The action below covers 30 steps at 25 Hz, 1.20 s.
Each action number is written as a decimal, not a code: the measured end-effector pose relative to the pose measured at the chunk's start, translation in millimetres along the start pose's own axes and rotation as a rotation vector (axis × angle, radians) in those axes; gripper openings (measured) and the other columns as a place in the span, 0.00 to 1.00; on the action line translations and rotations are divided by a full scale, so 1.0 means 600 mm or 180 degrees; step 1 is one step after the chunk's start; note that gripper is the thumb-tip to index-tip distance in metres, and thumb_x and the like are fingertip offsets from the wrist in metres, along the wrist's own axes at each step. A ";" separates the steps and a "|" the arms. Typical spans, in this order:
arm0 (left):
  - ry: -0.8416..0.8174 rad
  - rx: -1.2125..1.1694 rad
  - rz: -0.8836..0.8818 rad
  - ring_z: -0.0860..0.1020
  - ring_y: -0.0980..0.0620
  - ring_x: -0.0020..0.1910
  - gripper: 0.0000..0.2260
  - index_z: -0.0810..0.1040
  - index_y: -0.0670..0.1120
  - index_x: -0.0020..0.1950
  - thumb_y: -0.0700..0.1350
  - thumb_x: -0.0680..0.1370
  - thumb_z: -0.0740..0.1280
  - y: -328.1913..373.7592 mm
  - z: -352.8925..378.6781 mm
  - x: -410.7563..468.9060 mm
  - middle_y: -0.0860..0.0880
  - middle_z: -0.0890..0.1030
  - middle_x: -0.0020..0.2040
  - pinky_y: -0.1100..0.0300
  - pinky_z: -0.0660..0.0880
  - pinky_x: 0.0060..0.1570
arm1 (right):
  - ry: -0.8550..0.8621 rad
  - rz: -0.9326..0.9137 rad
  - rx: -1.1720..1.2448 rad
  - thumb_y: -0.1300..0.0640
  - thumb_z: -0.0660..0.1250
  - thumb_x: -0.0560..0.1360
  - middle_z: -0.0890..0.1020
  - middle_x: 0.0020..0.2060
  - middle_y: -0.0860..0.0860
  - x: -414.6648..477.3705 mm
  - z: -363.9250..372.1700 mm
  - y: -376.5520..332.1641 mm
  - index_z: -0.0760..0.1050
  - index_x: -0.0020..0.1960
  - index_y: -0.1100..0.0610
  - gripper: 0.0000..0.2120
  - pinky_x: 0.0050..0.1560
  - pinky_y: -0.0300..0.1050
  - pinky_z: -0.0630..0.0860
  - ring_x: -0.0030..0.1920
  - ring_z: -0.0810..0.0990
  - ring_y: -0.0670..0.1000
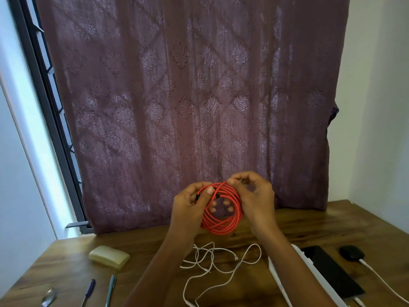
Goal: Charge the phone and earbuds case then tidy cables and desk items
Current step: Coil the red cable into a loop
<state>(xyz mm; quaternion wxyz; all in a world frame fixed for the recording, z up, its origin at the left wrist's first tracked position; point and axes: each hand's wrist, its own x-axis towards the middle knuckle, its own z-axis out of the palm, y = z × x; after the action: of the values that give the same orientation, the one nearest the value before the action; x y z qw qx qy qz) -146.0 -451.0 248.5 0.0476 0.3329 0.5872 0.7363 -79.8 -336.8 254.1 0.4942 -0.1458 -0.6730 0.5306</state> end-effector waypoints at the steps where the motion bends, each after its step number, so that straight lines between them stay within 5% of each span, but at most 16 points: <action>1: -0.0016 0.0015 0.0048 0.80 0.59 0.33 0.07 0.80 0.47 0.48 0.37 0.75 0.65 -0.002 0.001 -0.001 0.52 0.83 0.35 0.67 0.78 0.37 | -0.0053 0.0251 0.0224 0.61 0.70 0.70 0.82 0.34 0.51 -0.001 0.003 0.005 0.79 0.38 0.55 0.04 0.38 0.35 0.76 0.34 0.80 0.44; 4: 0.0213 0.0186 0.0318 0.81 0.61 0.38 0.11 0.81 0.51 0.48 0.36 0.74 0.66 -0.006 -0.001 -0.003 0.55 0.84 0.37 0.69 0.77 0.40 | -0.0491 0.1008 0.0807 0.60 0.67 0.73 0.82 0.28 0.56 -0.008 0.007 0.007 0.78 0.40 0.60 0.05 0.25 0.41 0.78 0.24 0.79 0.50; 8: 0.0577 0.0265 0.0339 0.79 0.61 0.30 0.09 0.81 0.50 0.48 0.37 0.74 0.66 -0.009 -0.001 -0.005 0.56 0.83 0.32 0.69 0.76 0.36 | -0.0854 0.1223 0.0483 0.50 0.62 0.76 0.81 0.37 0.69 -0.014 0.013 0.006 0.79 0.41 0.67 0.20 0.42 0.57 0.78 0.36 0.78 0.59; 11: 0.0711 0.0380 0.0440 0.77 0.60 0.27 0.10 0.81 0.53 0.45 0.38 0.74 0.67 -0.009 -0.007 0.002 0.56 0.82 0.30 0.69 0.75 0.34 | -0.1180 0.0858 -0.0084 0.43 0.65 0.72 0.79 0.35 0.69 -0.019 0.014 0.004 0.79 0.40 0.66 0.24 0.40 0.49 0.72 0.34 0.76 0.55; 14: 0.0720 0.0585 0.0547 0.78 0.62 0.29 0.09 0.81 0.53 0.46 0.38 0.74 0.67 -0.012 -0.012 0.002 0.57 0.82 0.31 0.69 0.76 0.34 | -0.1434 0.0493 -0.0321 0.49 0.68 0.72 0.79 0.33 0.65 -0.019 0.010 0.009 0.79 0.39 0.64 0.16 0.40 0.49 0.70 0.34 0.75 0.54; 18: 0.0610 0.0773 0.0568 0.78 0.60 0.30 0.08 0.80 0.54 0.46 0.41 0.75 0.66 -0.018 -0.013 -0.004 0.55 0.83 0.35 0.62 0.76 0.34 | -0.1606 0.0871 0.0384 0.55 0.66 0.74 0.80 0.29 0.53 -0.021 0.000 0.009 0.79 0.40 0.63 0.12 0.37 0.38 0.74 0.30 0.78 0.46; 22: 0.0397 0.0728 0.0506 0.80 0.57 0.38 0.09 0.79 0.59 0.46 0.44 0.76 0.64 -0.025 -0.012 -0.003 0.56 0.82 0.37 0.58 0.79 0.44 | -0.1641 0.1522 0.0972 0.54 0.65 0.74 0.81 0.29 0.50 -0.028 -0.004 0.028 0.79 0.46 0.65 0.14 0.28 0.34 0.73 0.28 0.78 0.44; 27: -0.0415 0.0362 -0.0077 0.80 0.56 0.52 0.10 0.75 0.57 0.56 0.46 0.79 0.59 -0.041 0.001 -0.017 0.54 0.81 0.51 0.59 0.77 0.54 | -0.1456 0.1905 0.0929 0.48 0.65 0.70 0.82 0.47 0.61 -0.036 -0.036 0.042 0.79 0.54 0.63 0.20 0.51 0.49 0.75 0.48 0.80 0.56; 30: -0.0799 0.0202 -0.0239 0.80 0.58 0.51 0.12 0.74 0.51 0.61 0.43 0.79 0.59 -0.063 0.016 -0.029 0.52 0.81 0.53 0.64 0.77 0.51 | -0.1337 0.2034 0.0793 0.50 0.64 0.73 0.81 0.53 0.63 -0.050 -0.067 0.059 0.78 0.56 0.64 0.20 0.60 0.54 0.73 0.56 0.79 0.61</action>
<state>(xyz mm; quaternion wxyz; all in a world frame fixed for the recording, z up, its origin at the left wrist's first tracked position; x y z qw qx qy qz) -139.4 -439.5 208.2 0.1377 0.4015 0.6117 0.6676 -44.6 -321.5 206.1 0.1698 -0.1751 -0.6106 0.7534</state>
